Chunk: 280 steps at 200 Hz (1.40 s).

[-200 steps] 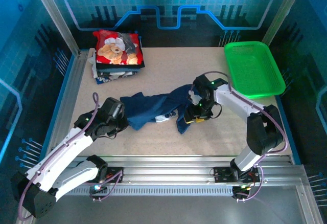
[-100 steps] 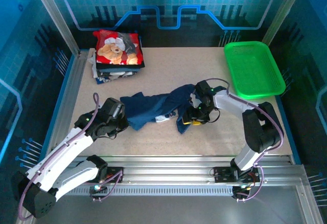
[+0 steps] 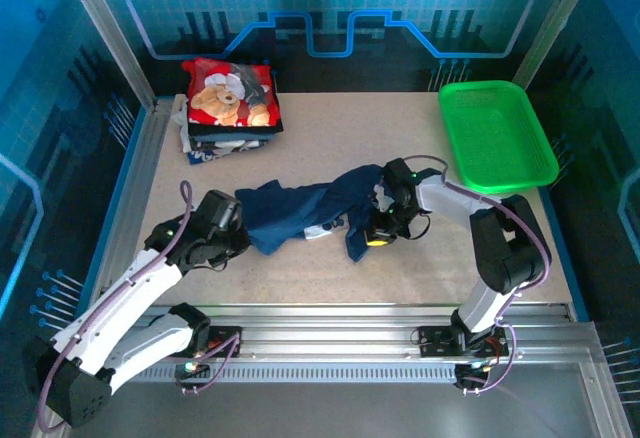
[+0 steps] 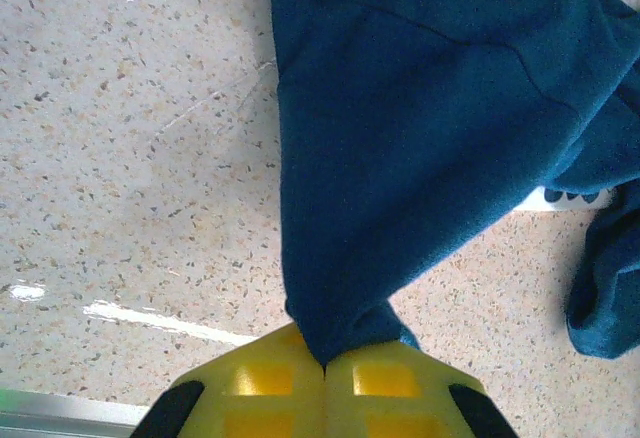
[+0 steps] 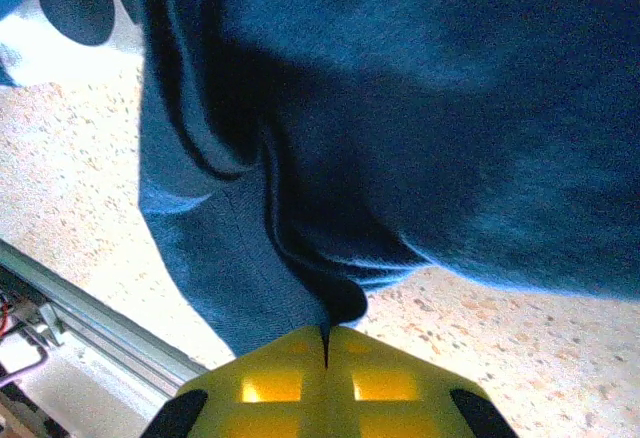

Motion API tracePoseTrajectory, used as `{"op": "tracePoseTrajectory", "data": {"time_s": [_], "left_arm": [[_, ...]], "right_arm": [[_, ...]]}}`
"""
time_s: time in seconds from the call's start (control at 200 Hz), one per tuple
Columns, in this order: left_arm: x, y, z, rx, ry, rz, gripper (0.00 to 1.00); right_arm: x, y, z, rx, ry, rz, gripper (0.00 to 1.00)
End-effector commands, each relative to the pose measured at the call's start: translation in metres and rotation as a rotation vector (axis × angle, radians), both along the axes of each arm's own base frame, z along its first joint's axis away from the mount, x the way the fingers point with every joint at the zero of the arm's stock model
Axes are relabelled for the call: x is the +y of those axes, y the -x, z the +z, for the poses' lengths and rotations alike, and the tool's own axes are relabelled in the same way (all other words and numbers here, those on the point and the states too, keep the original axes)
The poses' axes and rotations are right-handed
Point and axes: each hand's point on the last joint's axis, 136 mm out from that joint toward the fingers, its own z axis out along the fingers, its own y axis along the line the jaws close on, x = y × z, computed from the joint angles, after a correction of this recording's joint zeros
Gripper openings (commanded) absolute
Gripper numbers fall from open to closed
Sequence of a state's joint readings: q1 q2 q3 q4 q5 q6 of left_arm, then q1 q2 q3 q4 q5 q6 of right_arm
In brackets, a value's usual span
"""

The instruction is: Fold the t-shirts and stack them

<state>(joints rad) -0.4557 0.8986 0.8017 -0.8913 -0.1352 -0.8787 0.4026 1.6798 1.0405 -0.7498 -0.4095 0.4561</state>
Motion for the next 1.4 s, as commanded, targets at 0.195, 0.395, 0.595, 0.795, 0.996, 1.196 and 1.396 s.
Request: {"op": "tracePoseTrajectory", "data": {"time_s": [0.195,0.395,0.595,0.795,0.996,1.196,1.396], "left_arm": [[0.024,-0.044,0.134,-0.311,-0.013,-0.008,0.0],[0.043,-0.069,0.268,-0.617,-0.086,-0.034,0.0],[0.055,-0.063,0.384,-0.899,-0.133,-0.033,0.0],[0.056,-0.031,0.475,-1.158,-0.148,-0.052,0.0],[0.043,-0.026,0.514,-1.278,-0.099,-0.109,0.0],[0.007,-0.089,0.497,-1.206,0.042,-0.226,0.0],[-0.015,-0.177,0.464,-1.096,0.202,-0.265,0.0]], "right_arm": [[-0.046,-0.068,0.194,-0.466,-0.185,-0.221,0.0],[-0.096,-0.081,0.336,-0.794,-0.32,-0.367,0.0],[-0.134,-0.05,0.444,-1.027,-0.38,-0.457,0.0],[-0.153,-0.009,0.51,-1.181,-0.43,-0.527,0.0],[-0.155,-0.004,0.523,-1.189,-0.466,-0.542,0.0],[-0.171,-0.047,0.506,-1.114,-0.477,-0.552,0.0],[-0.185,-0.123,0.48,-1.039,-0.465,-0.546,0.0]]}}
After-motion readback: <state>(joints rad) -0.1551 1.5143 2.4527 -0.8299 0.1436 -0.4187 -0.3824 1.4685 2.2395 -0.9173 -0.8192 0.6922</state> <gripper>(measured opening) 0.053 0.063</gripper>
